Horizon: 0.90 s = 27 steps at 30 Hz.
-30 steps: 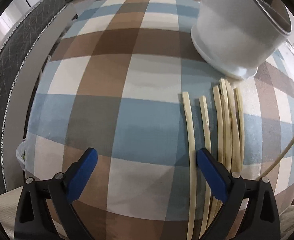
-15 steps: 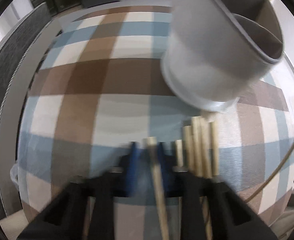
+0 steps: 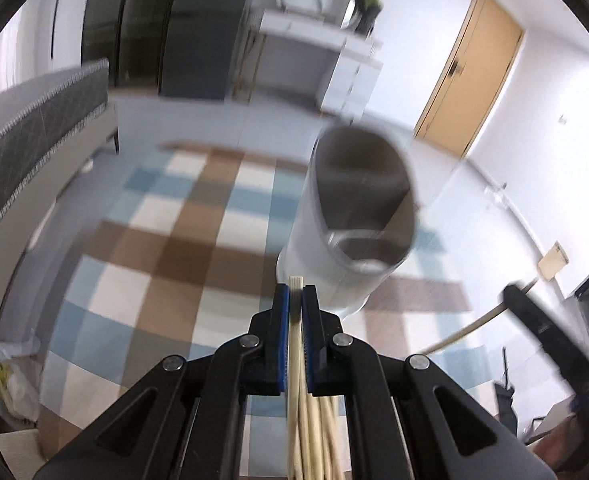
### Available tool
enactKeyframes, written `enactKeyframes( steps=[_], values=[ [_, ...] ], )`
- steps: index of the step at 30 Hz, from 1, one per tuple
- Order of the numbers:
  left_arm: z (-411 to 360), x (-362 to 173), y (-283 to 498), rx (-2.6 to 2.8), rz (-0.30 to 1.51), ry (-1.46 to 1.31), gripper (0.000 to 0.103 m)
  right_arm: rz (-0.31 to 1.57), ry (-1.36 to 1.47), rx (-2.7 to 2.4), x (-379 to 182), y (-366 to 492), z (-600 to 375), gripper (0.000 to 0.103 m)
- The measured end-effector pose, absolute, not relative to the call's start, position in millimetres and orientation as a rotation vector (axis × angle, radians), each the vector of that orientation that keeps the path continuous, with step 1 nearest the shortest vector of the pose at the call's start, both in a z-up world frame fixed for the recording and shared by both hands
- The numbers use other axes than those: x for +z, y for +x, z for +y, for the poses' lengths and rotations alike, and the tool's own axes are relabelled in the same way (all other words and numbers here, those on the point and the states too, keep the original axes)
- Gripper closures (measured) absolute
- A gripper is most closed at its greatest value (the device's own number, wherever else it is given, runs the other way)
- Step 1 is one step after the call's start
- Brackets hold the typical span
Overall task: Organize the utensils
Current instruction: 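Lift the held chopsticks with both tools and carry them over the caddy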
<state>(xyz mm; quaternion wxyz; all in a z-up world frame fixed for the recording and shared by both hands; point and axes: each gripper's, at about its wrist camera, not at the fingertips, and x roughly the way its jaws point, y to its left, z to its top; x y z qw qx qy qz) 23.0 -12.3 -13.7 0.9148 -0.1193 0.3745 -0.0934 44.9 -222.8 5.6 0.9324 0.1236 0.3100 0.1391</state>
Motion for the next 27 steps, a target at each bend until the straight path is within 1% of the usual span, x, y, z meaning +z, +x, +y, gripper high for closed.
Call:
enactKeyframes(
  steps=[2, 7, 17, 21, 27],
  values=[
    [-9.6, -2.8, 21.0, -0.197, 0.737, -0.229, 0.101, 0.612, 0.232, 0.285, 10.9, 32.3, -217.6, 0.1],
    [-5.4, 3.1, 32.5, -0.216, 0.713, -0.191, 0.101, 0.604, 0.212, 0.283, 15.1, 18.9, -209.7, 0.1],
    [0.7, 25.6, 38.7, -0.251, 0.73, -0.185, 0.101, 0.581, 0.208, 0.278, 31.6, 11.3, -212.6, 0.1],
    [3.8, 50.7, 50.3, -0.278, 0.71, -0.193, 0.101, 0.556, 0.184, 0.291, 54.1, 18.8, -213.1, 0.1],
    [10.2, 102.5, 87.4, -0.321, 0.676, -0.242, 0.101, 0.498, 0.129, 0.34, 110.0, 49.3, -210.9, 0.1]
  ],
)
